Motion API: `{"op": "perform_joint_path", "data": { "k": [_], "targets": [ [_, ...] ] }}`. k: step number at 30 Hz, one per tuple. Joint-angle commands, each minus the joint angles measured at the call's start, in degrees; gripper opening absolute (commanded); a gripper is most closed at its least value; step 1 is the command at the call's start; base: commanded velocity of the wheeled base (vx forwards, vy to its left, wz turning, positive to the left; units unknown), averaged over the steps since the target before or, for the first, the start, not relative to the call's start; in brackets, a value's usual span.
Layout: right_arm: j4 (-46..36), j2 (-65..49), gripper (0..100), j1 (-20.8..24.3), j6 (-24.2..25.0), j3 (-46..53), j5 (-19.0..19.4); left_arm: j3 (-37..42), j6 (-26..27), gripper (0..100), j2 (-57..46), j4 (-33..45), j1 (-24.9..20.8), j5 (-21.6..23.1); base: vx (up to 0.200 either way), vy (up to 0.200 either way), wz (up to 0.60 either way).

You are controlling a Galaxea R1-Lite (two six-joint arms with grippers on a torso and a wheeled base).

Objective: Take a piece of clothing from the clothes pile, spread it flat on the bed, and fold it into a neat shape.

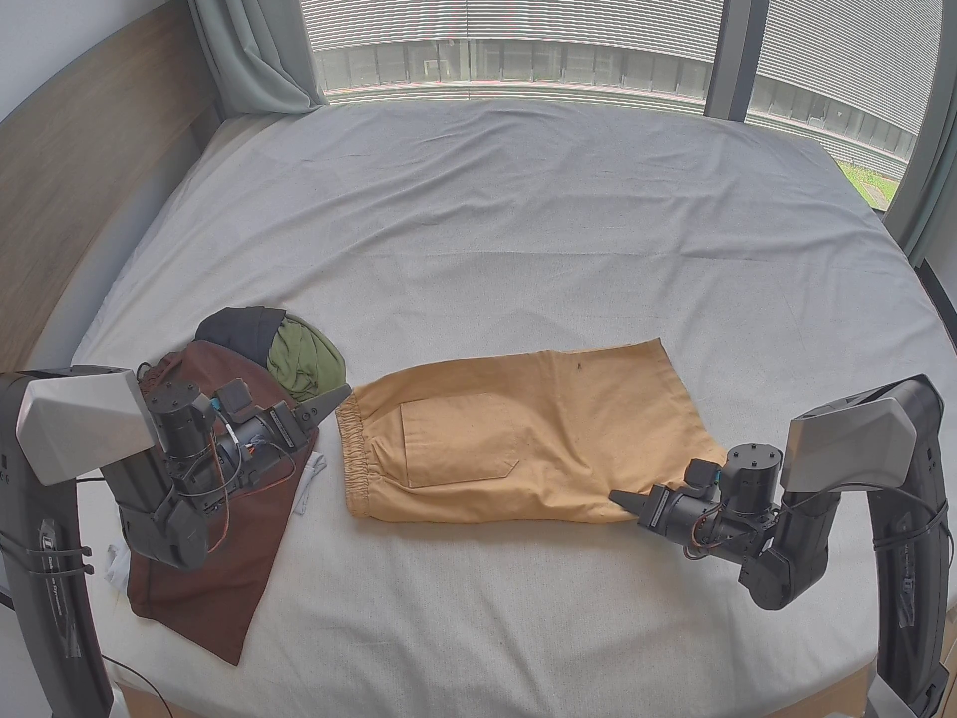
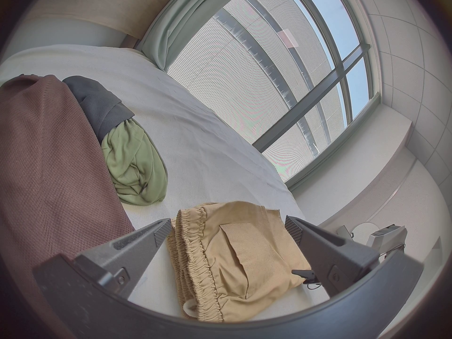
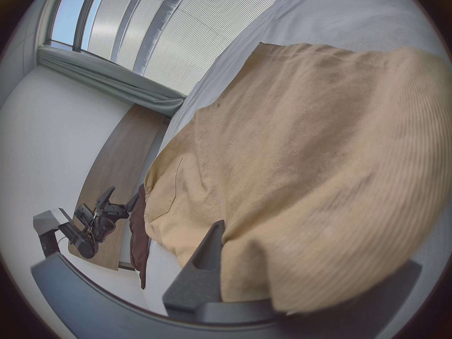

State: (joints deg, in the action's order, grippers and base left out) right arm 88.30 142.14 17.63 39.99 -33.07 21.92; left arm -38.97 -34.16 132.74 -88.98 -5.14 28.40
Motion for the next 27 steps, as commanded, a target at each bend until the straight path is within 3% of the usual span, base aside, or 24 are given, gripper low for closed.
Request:
{"op": "perform_joint_path", "data": {
  "k": [1,9,23,24,27],
  "targets": [
    [0.03,-2.31,0,0.04,-2.63,5.83,0.05,0.39,0.06,100,-0.29,-0.05,-0.3,0.16,0.0,0.0,0.0],
    [0.12,-1.69,0,0.13,-4.65,10.57,-0.65,0.39,0.76,100,-0.29,-0.14,-0.22,1.22,0.0,0.0,0.0],
    [0.12,-1.34,0,0.21,-5.36,10.31,-1.44,0.57,0.94,100,-0.29,-0.14,-0.92,1.04,0.0,0.0,0.0],
    [0.03,-1.34,100,0.21,-5.36,10.31,-1.44,0.57,0.94,100,-0.29,-0.14,-1.01,1.04,0.0,0.0,0.0],
    [0.03,-1.43,100,0.39,-5.36,10.49,-1.53,0.48,0.94,100,-0.38,-0.23,-1.1,1.13,0.0,0.0,0.0]
  ]
}}
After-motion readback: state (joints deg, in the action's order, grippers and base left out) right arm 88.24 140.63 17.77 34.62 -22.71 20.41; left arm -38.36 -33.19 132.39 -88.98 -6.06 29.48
